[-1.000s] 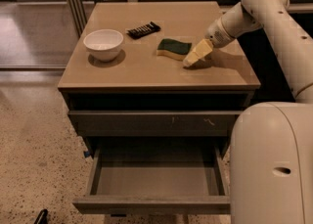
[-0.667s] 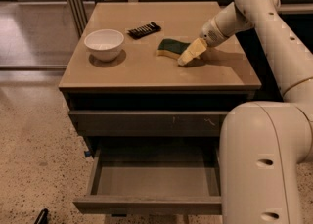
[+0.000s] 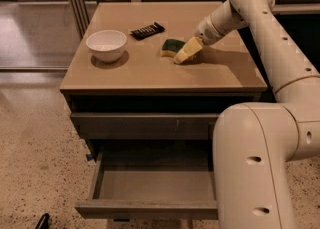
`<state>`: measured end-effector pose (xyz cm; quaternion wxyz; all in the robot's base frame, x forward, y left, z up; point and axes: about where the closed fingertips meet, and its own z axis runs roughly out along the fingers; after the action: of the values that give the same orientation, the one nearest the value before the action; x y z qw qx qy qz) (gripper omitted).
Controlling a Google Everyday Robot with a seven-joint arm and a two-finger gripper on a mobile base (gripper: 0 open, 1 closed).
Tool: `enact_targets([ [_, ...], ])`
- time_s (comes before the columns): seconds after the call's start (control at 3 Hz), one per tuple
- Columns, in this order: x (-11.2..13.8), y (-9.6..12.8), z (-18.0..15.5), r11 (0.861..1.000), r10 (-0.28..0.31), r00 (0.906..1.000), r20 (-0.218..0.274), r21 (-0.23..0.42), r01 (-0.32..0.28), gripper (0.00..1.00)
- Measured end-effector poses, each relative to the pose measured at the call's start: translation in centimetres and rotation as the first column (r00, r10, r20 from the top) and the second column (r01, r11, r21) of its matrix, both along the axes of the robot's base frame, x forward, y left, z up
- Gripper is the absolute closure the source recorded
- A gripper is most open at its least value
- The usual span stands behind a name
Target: Place sponge into middle drawer
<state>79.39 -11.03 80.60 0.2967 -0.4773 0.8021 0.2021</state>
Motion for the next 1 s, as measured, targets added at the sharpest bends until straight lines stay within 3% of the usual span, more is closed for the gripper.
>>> enact_targets([
  [0.33,0.00,0.01,-0.01,1.000,0.000,1.0000,0.000,0.000,0.000,0.46],
  [1.0,0.00,0.01,-0.01,1.000,0.000,1.0000,0.000,0.000,0.000,0.92],
])
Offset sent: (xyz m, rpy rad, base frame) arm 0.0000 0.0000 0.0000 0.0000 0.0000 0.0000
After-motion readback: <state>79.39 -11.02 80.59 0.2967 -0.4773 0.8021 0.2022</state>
